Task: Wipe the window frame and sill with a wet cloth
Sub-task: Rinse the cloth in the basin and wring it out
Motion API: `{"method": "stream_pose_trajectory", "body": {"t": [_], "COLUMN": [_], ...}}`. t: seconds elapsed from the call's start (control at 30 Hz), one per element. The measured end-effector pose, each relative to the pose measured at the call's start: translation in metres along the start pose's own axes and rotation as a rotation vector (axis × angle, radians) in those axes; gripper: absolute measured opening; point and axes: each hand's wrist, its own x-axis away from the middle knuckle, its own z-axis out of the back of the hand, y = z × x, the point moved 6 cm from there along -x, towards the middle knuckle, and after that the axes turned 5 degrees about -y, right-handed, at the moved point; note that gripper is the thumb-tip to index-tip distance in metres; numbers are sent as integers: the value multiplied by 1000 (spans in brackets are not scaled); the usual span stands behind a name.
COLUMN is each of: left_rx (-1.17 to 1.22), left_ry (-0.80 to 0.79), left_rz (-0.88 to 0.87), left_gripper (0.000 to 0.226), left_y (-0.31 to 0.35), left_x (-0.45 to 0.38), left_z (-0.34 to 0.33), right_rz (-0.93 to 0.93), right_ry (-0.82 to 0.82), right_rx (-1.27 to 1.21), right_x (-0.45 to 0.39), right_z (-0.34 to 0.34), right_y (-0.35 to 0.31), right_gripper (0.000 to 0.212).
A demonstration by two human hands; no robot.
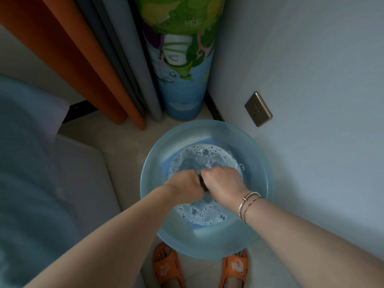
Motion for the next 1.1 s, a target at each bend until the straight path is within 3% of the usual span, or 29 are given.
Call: {"method": "stream_pose_trajectory", "body": {"t": [0.1, 0.27, 0.4, 0.5, 0.6, 0.67, 0.77, 0.8, 0.87, 0.93, 1.0, 1.1], "left_rx": [210, 265, 581, 461, 315, 223, 42, -32, -153, -232, -310, -460], "left_ry": [-77, -168, -275, -48, 220, 316, 387, 409, 445, 472, 484, 501], "left_rz": [45, 8, 31, -7, -165, -310, -496, -545, -631, -713, -778, -754], "left_gripper": [12, 14, 17, 17, 25, 29, 30, 30, 31, 30, 29, 20], "left_y": [-4, -5, -6, -14, -14, -9, -3, -1, 4, 11, 19, 27], "left_x": [-4, -3, 1, -1, 4, 11, 19, 21, 24, 28, 30, 32], "left_z": [-10, -10, -18, -9, 7, 17, 29, 32, 35, 36, 33, 31], "right_rz": [48, 84, 145, 170, 1, -240, -447, -415, -279, -156, -63, 40], "right_ry": [47, 143, 50, 151, 151, 36, -305, -447, -694, -844, -961, -1063], "right_rx": [35, 117, 119, -6, -395, -844, -1693, -1828, -1866, -1862, -1881, -1656], "right_x": [4, 4, 3, 8, 8, 7, 13, 14, 18, 19, 18, 18], "right_z": [2, 4, -2, -2, -8, -17, -33, -31, -29, -28, -29, -30], "right_y": [2, 0, -7, -4, 16, 37, 42, 38, 30, 20, 11, -3], "right_gripper": [20, 34, 37, 52, 63, 52, 14, 35, 70, 76, 66, 21]}}
